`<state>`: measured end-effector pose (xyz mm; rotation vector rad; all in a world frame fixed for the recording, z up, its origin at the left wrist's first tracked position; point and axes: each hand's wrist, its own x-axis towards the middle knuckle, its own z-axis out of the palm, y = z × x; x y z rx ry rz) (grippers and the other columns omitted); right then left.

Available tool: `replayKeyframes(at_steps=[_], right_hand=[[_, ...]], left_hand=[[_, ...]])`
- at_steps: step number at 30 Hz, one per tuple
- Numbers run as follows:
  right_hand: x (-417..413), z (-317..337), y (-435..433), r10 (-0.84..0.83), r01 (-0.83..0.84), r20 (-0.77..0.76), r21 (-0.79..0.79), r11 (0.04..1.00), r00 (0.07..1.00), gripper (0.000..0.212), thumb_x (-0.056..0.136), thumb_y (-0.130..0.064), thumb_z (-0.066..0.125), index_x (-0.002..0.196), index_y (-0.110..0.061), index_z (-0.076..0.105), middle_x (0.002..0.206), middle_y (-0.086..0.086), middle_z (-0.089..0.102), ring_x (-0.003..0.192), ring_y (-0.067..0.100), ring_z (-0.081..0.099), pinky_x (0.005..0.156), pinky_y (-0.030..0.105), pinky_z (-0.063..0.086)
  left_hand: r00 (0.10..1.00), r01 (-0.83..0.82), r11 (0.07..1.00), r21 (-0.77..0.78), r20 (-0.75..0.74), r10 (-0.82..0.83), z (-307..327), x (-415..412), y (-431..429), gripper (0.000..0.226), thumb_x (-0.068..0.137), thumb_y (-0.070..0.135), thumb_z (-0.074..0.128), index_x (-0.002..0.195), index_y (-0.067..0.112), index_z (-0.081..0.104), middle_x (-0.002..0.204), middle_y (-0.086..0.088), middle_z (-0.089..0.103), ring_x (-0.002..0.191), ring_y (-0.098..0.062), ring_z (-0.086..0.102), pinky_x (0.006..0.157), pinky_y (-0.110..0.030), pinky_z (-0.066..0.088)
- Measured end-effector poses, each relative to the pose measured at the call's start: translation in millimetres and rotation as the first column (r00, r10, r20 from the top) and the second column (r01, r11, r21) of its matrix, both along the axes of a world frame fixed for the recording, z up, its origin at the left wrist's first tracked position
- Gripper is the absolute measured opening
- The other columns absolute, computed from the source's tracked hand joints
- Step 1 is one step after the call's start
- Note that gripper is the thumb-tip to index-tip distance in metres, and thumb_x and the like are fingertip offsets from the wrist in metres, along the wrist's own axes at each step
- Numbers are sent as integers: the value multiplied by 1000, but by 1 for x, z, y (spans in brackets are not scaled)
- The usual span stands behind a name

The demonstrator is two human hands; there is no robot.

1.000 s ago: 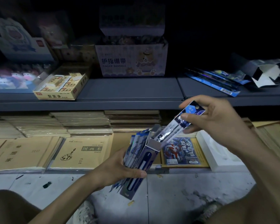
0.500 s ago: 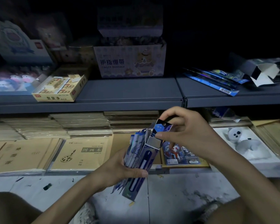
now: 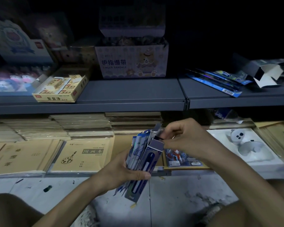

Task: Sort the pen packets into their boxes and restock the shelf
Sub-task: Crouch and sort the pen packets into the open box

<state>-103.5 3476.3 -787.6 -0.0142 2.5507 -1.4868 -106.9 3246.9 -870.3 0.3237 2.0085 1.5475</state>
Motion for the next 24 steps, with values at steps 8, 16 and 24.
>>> replayKeyframes(at_steps=[8,16,24], right_hand=[[-10,-7,-2,12,-29,125,139,990,992,32,73,-6,87,63,-20,60,63,-9,61,69,14,56,68,31,47],[-9,14,14,61,-98,235,149,984,970,37,80,-22,88,76,-17,52,66,0,52,55,11,42,47,22,31],[0,22,5,103,-105,-307,12,994,946,6,86,-29,82,81,-25,80,71,5,62,63,11,52,61,27,43]], left_hand=[[1000,26,1000,1,-1,-26,1,4,4,57,80,5,85,126,24,57,116,7,77,107,-13,74,85,-23,59],[999,45,999,-19,-16,-46,1,1,5,56,80,10,86,127,24,58,114,6,77,105,-13,74,86,-26,60],[996,80,996,-47,-36,-82,-8,0,1,65,80,13,88,133,30,55,120,8,76,111,-12,72,99,-31,57]])
